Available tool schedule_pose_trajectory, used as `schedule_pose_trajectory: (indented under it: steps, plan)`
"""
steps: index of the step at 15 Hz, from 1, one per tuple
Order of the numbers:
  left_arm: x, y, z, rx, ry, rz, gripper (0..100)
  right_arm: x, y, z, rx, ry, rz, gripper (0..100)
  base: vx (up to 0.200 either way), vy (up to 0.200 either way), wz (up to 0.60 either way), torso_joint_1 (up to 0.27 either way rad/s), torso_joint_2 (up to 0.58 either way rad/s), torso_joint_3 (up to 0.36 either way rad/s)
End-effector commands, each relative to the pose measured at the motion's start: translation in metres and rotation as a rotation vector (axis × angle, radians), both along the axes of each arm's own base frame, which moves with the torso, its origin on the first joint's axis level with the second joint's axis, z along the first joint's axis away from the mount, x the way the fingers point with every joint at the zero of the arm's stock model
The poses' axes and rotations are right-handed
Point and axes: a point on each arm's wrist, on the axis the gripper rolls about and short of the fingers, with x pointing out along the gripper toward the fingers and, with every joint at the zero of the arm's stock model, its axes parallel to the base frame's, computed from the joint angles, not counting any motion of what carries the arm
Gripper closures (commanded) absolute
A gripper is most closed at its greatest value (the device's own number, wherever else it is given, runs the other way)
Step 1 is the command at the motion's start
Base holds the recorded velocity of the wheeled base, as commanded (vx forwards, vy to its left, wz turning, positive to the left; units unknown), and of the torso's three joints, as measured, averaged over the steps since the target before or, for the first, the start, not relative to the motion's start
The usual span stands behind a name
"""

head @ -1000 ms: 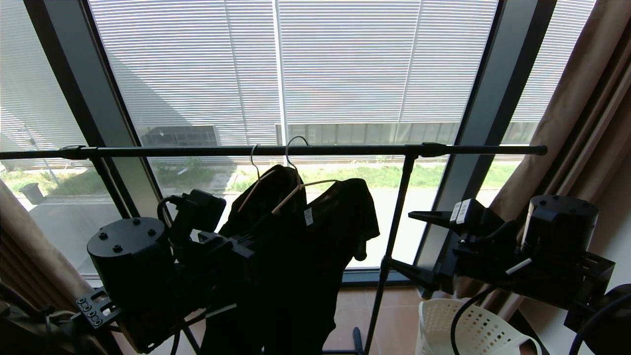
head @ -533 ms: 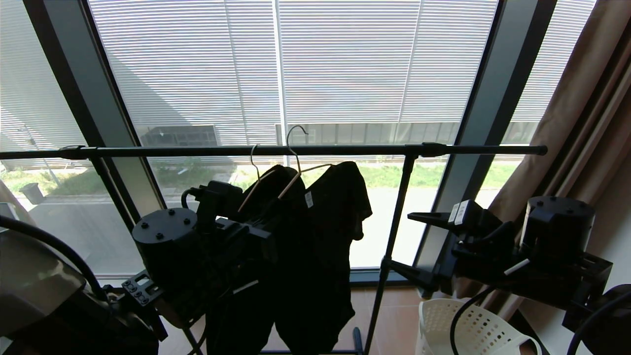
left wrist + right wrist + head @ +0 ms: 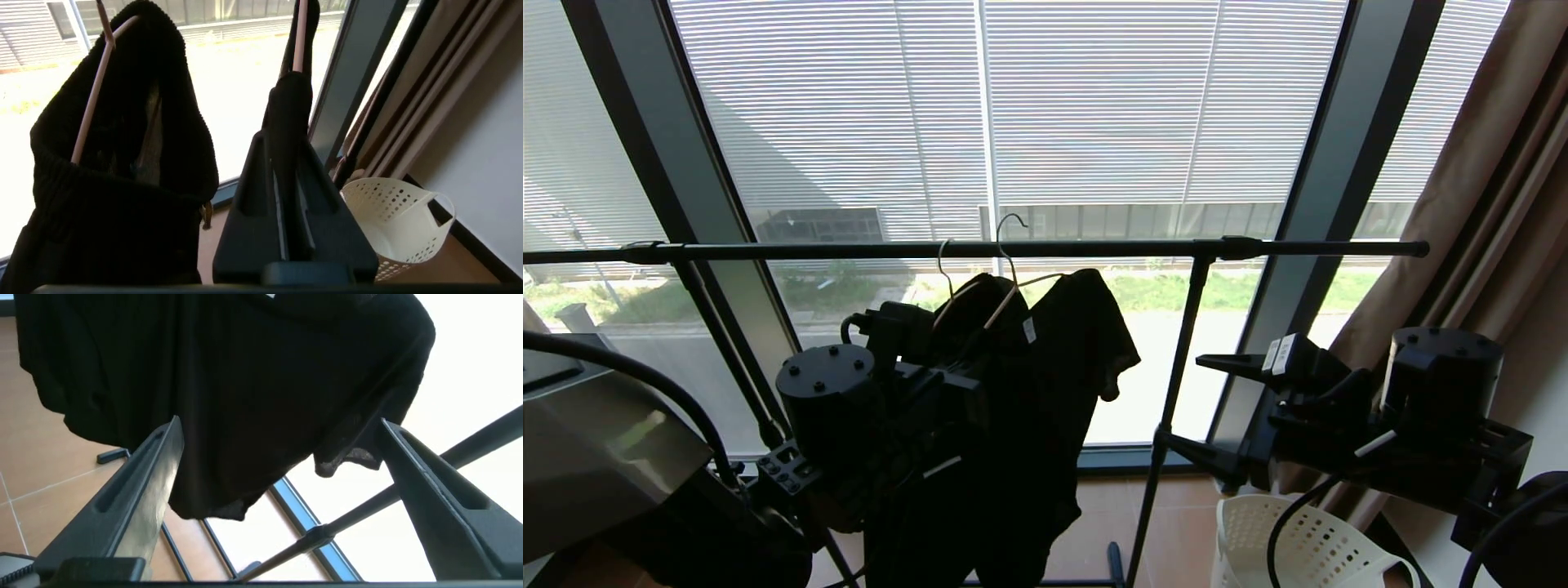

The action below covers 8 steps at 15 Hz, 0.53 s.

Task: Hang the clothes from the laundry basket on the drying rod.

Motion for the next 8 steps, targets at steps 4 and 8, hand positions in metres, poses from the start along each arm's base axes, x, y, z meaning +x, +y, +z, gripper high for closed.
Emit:
schedule_pose_trajectory:
  steps: [4,8]
  plan:
    - [0.0066,-0.0037,-0.0083,0.009,0.015,0.004,100,0.0009,0.0004,-0.0019,-0.002,0.005,0.001,0,0.0,0.0,0.0,0.0,0.0,0.0]
    - [0.0119,-0.0069,-0.013,-0.004,0.026,0.033,100,0.0012,0.0006,-0.0028,-0.003,0.008,0.001,0,0.0,0.0,0.0,0.0,0.0,0.0]
